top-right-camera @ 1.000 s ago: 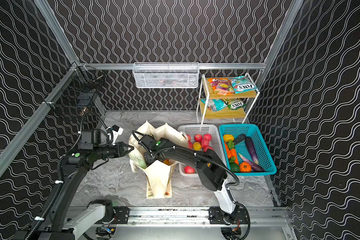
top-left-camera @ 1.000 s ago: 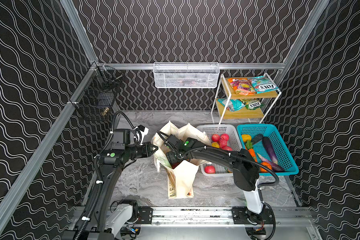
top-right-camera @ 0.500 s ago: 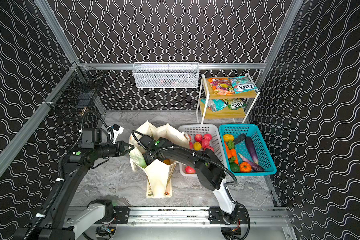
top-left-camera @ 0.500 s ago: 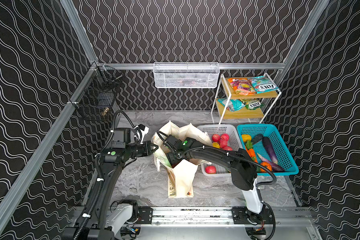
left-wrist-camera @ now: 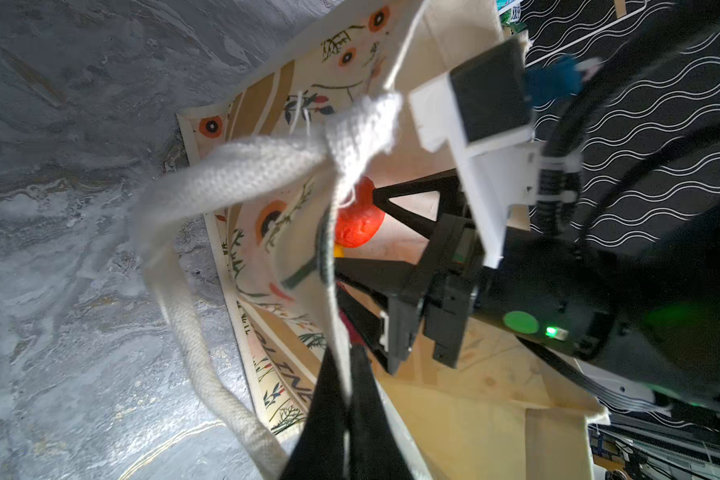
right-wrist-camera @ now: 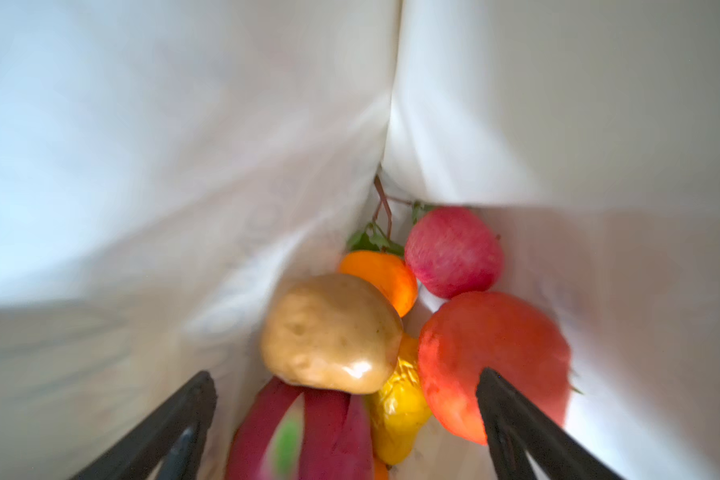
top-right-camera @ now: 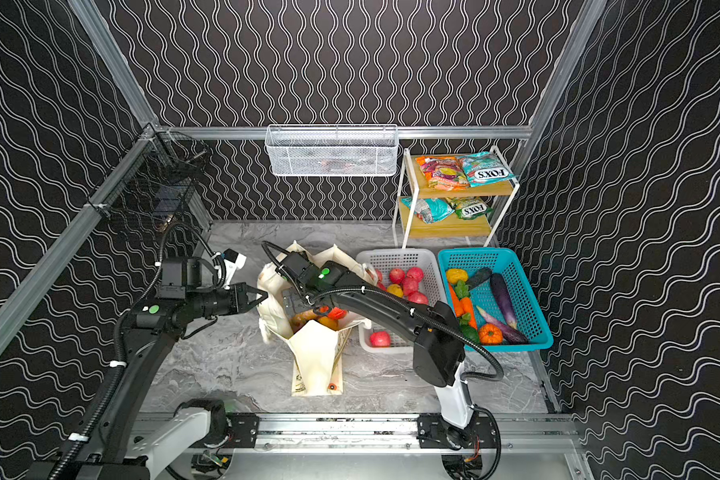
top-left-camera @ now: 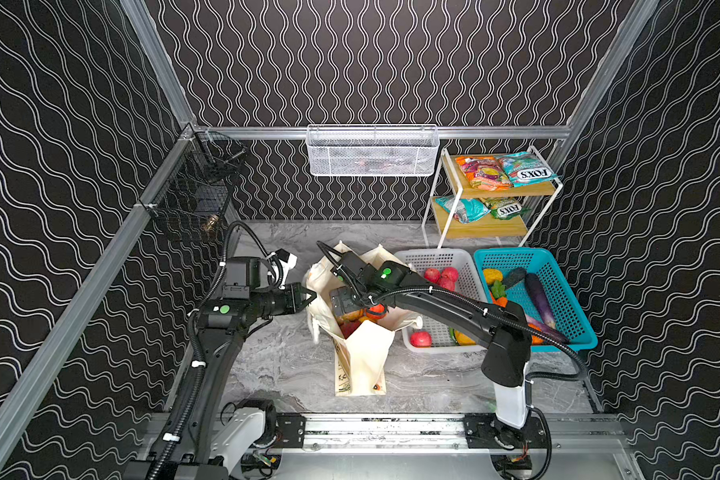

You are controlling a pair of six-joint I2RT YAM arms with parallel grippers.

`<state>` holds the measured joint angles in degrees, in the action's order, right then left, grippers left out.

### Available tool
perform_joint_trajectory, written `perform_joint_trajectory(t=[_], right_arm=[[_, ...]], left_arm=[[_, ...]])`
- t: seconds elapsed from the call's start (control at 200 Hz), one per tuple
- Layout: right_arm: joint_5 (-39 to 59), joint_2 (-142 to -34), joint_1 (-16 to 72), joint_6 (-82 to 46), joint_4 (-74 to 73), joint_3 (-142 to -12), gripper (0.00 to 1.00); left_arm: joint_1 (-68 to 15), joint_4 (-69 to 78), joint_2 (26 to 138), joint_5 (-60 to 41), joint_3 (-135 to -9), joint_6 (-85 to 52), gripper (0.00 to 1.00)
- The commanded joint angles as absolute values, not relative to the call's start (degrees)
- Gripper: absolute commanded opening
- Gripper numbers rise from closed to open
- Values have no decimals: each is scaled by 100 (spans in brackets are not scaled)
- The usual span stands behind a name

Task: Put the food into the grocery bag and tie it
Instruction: 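Lift the right gripper out of the bag and move it back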

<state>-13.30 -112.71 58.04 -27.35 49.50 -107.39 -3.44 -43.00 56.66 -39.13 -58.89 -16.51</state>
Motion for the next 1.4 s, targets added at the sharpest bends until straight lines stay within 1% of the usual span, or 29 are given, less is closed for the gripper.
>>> perform_joint_trajectory(t=[0.0,0.16,0.18,0.295,0.606,0.841,1.136,1.231,1.391], right_arm=[[-1558,-11066,5801,-2682,5023,-10997,99],[-1696,-10907,5801,-2673,5059,-11434,99],[-1705,-10733,5801,-2665,5072,-11492,99],[-1765,-10521,5801,-2612,5071,-11692,99],[-2211,-9599,5801,-2496,4856,-11446,99],[-2519,-8585,5673,-2516,4453,-10345,99],[-1826,-7309,5009,-2908,3737,-8122,98],[-1551,-6940,4650,-3038,3575,-7530,98],[-1167,-6492,3876,-3234,3389,-6894,97]], left_arm=[[-343,-4289,5634,-3945,-5916,-1565,6],[-343,-4366,5630,-3929,-5893,-1513,6],[-343,-4381,5620,-3920,-5889,-1504,6],[-343,-4395,5599,-3892,-5857,-1503,6],[-343,-4436,5526,-3845,-5870,-1551,6],[-343,-4443,5444,-3823,-5834,-1595,6],[-343,-4373,5445,-3856,-5802,-1595,6],[-343,-4308,5498,-3897,-5768,-1591,6],[-343,-4224,5569,-3979,-5768,-1556,6]])
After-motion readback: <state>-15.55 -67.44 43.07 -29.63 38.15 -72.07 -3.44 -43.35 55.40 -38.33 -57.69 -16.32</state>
